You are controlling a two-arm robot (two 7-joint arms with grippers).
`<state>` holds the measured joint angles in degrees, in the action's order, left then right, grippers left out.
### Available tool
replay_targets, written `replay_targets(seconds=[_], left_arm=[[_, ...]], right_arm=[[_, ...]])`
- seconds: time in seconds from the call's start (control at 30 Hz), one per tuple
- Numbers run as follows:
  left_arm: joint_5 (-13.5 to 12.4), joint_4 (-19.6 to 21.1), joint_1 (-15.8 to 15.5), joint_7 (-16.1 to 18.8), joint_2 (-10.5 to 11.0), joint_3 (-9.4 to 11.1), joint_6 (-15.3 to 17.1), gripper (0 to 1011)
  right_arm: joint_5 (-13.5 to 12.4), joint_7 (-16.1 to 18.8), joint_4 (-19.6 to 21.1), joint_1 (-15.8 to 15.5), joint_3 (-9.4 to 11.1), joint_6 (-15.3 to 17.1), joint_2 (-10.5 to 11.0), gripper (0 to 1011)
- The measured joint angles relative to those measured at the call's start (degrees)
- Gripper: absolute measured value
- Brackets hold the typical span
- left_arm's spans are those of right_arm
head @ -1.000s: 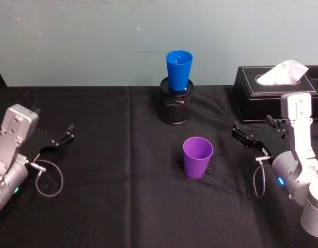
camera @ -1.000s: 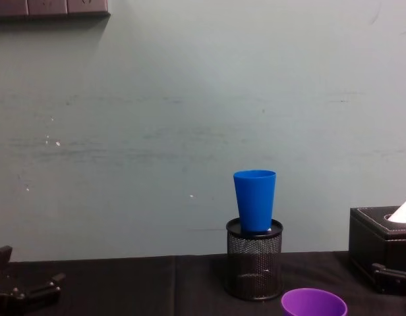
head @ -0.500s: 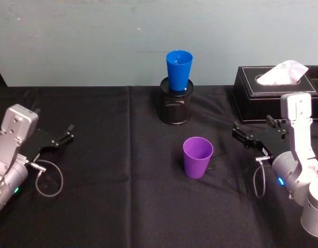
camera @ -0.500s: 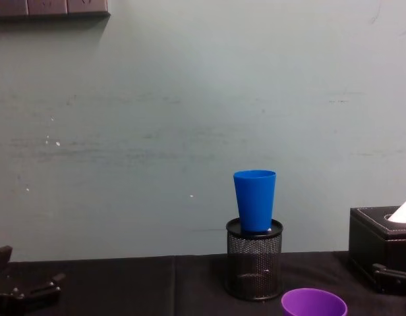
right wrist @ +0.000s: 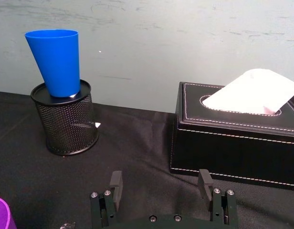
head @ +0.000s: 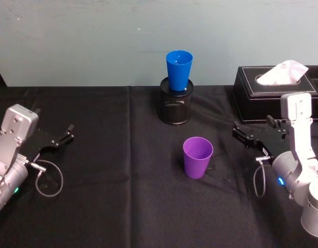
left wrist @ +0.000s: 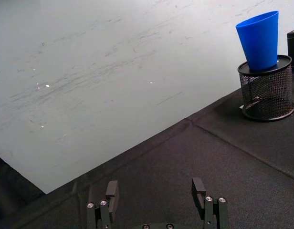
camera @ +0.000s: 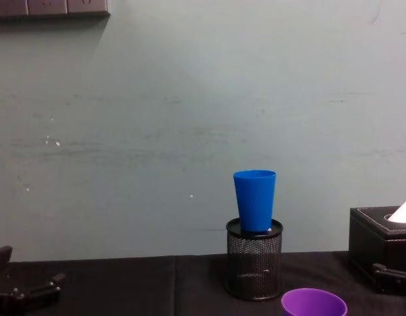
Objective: Pick up one cup with a gripper and tap it against the other cup.
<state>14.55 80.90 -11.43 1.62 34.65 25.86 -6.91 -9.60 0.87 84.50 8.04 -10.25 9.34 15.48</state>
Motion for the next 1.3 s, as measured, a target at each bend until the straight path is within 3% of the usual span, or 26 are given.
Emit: replay_targets(seconds=[1.3], left_arm=[[0.0, 0.0, 0.0, 0.0, 0.0, 0.0, 0.0, 1000]], right_arm=[[0.0, 0.0, 0.0, 0.0, 0.0, 0.0, 0.0, 1003]])
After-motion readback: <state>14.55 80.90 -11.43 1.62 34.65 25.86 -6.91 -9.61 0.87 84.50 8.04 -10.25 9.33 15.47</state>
